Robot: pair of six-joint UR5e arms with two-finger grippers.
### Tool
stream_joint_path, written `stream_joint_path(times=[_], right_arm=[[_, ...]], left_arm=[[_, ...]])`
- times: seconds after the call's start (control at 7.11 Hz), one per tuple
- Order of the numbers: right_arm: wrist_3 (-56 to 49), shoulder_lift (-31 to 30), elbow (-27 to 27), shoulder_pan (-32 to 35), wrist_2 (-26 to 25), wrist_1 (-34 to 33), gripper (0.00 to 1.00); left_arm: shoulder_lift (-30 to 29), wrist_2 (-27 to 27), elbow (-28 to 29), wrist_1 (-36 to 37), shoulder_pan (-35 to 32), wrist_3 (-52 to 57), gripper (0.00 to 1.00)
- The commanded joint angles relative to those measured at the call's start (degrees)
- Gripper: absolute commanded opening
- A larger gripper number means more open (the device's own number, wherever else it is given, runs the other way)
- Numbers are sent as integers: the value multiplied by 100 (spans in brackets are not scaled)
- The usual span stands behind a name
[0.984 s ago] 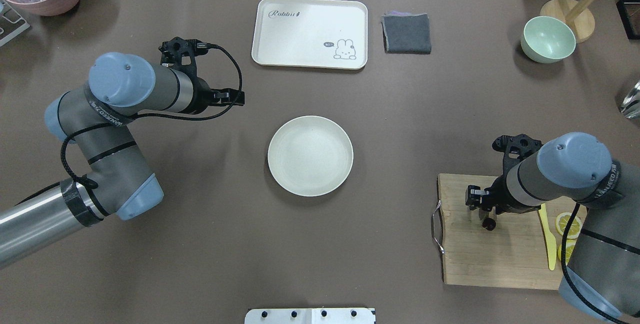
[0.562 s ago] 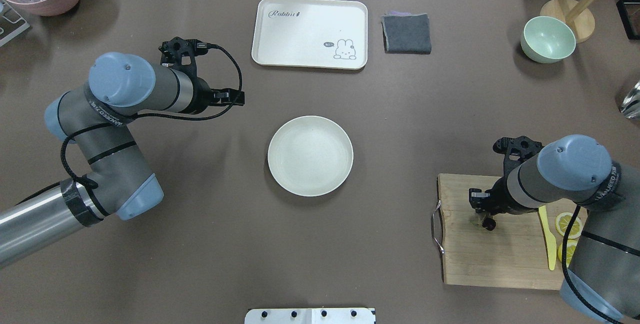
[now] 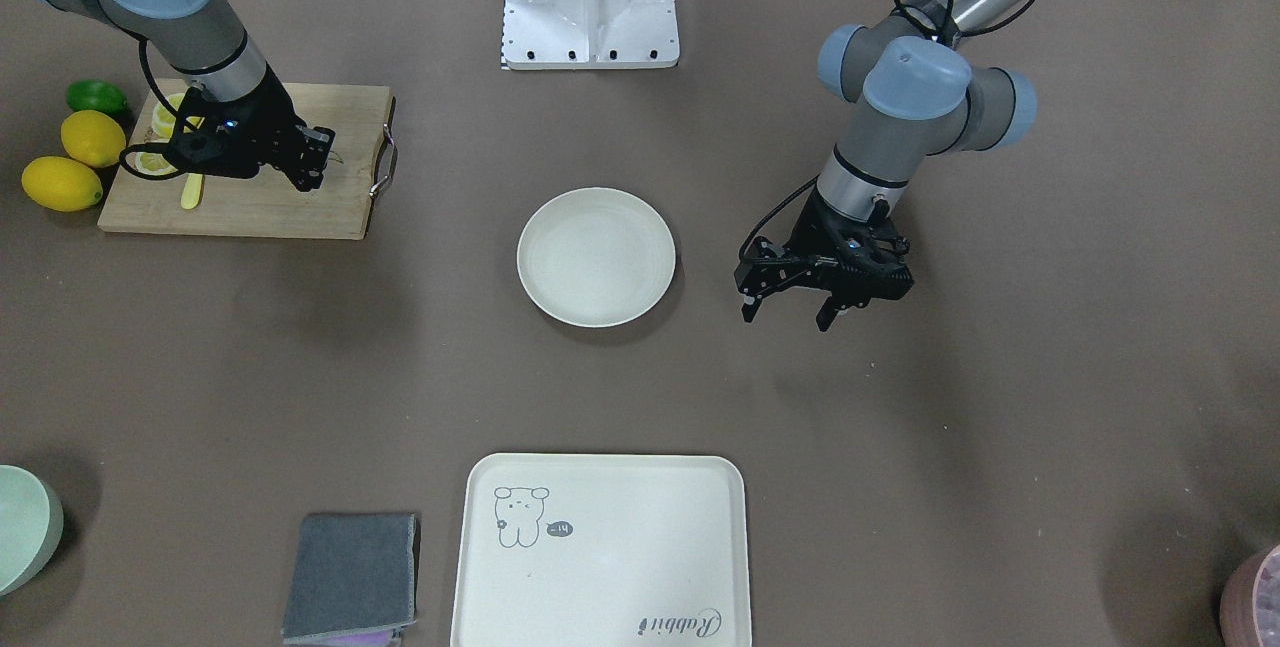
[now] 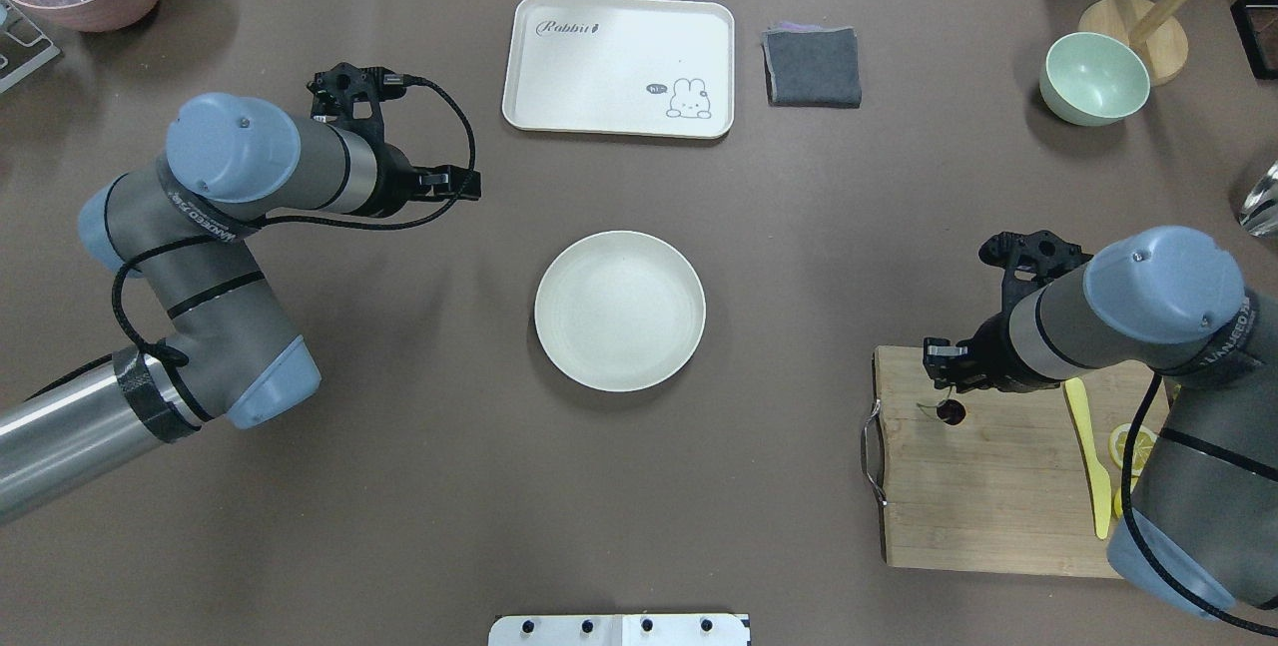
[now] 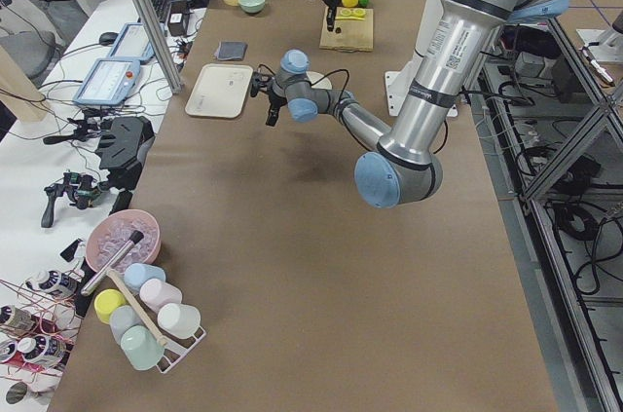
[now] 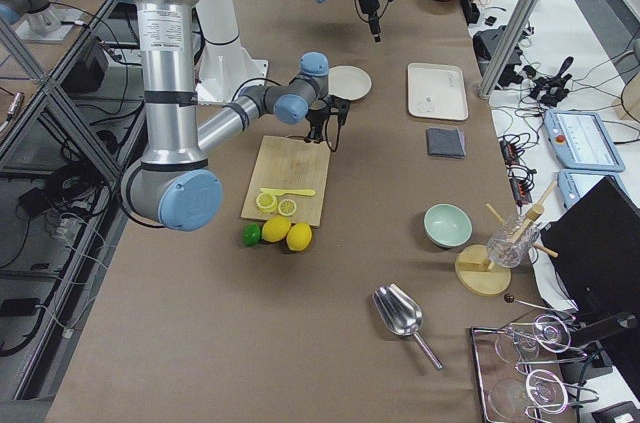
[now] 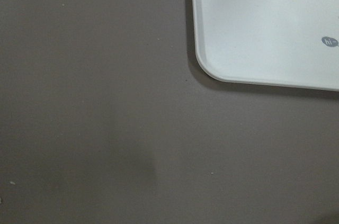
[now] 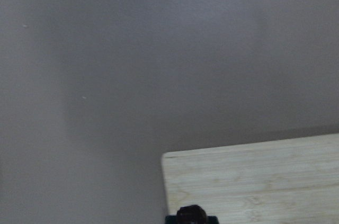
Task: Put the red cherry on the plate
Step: 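Lift the cherries with the right gripper toward the plate while the left arm withdraws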
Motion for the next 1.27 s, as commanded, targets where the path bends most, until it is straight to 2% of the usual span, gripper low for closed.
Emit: stream_joint_path(times=[0.0, 0.14, 0.56, 0.84, 0.98, 1.12], right_arm=[[15, 1305, -31, 29, -4, -1326, 0], [33, 1615, -153, -15, -39, -1401, 0], [51, 2731, -1267, -102, -214, -1367, 0], [24, 3294, -1944, -383, -556, -1349, 0], [24, 3575, -2452, -471, -680, -1045, 0], [76, 3560, -2849, -603, -750, -363, 0]], left_arm=[[249, -8, 20, -2, -363, 513, 98], [346, 0, 108, -2, -469, 532, 98], [899, -26, 258, -55, -1223, 1916, 98], [1102, -664, 415, -29, -1917, 2323, 98], [1120, -772, 625, -64, -2190, 2734, 98], [1190, -964, 697, -3, -2428, 3155, 98]])
